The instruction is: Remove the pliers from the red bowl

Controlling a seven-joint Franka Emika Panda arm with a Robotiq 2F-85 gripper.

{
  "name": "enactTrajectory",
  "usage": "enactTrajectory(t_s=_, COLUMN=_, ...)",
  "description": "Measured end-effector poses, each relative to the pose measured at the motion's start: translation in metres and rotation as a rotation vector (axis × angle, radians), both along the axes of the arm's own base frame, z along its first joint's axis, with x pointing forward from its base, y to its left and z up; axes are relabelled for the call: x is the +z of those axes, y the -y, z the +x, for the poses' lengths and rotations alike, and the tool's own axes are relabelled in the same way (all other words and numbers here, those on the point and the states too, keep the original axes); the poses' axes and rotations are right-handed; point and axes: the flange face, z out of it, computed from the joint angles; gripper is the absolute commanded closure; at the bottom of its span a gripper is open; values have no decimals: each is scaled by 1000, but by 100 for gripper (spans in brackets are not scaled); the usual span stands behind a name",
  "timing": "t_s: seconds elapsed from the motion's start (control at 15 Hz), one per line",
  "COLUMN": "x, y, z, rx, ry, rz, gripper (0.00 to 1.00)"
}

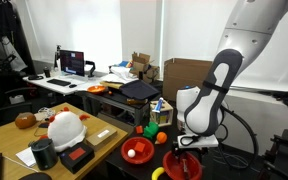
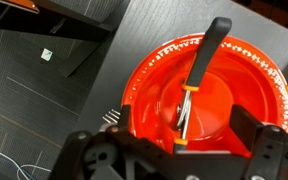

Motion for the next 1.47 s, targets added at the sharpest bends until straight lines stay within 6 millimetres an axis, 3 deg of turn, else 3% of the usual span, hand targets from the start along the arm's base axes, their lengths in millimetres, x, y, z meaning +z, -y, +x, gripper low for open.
enactTrajectory(t_s=0.4, x=-12, y=6, z=-3, rx=-2, ry=-23, rz=14, gripper=0)
enactTrajectory(t_s=0.93, x=-26, y=-10, z=-3, rx=28, ry=-39, rz=53, gripper=0)
enactTrajectory(t_s=1.47, x=-41, y=-5, z=9, rx=79, ry=-35, rz=79, gripper=0)
